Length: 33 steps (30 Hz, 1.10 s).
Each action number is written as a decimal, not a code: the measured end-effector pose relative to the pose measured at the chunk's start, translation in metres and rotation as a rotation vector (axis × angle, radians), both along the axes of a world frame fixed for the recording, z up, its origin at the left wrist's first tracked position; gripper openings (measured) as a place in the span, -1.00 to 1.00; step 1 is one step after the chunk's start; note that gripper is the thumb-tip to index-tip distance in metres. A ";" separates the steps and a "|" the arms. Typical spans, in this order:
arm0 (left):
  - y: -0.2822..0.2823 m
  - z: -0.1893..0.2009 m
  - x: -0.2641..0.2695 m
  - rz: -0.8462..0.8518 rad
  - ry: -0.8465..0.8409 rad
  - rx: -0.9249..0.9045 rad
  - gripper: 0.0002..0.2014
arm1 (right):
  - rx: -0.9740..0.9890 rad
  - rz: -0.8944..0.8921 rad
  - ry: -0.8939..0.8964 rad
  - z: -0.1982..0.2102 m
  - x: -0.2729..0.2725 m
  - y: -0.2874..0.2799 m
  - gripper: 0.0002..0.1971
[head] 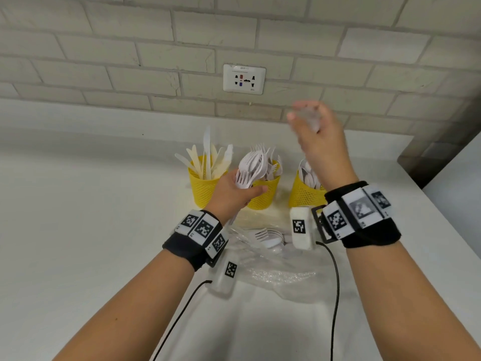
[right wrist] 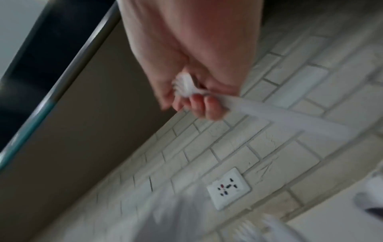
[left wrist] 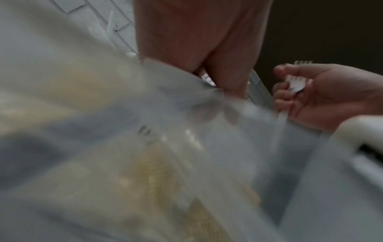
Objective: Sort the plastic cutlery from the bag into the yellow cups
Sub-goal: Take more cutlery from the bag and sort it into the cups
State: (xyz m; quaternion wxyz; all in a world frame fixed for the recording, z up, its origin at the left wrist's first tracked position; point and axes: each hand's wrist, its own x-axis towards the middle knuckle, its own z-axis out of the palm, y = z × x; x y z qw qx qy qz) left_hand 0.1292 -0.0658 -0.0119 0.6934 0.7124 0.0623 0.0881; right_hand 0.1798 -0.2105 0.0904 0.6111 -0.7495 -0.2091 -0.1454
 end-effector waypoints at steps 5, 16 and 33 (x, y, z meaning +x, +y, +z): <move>-0.004 0.000 0.004 0.020 -0.066 0.017 -0.73 | -0.416 0.017 0.251 -0.045 -0.012 0.018 -0.50; 0.002 0.003 -0.003 -0.097 -0.072 -0.119 -0.85 | 0.196 0.001 0.234 -0.038 0.005 0.009 -0.75; 0.015 0.005 -0.003 -0.001 -0.100 -0.116 -0.87 | -0.193 0.043 0.174 -0.056 0.062 0.032 -0.78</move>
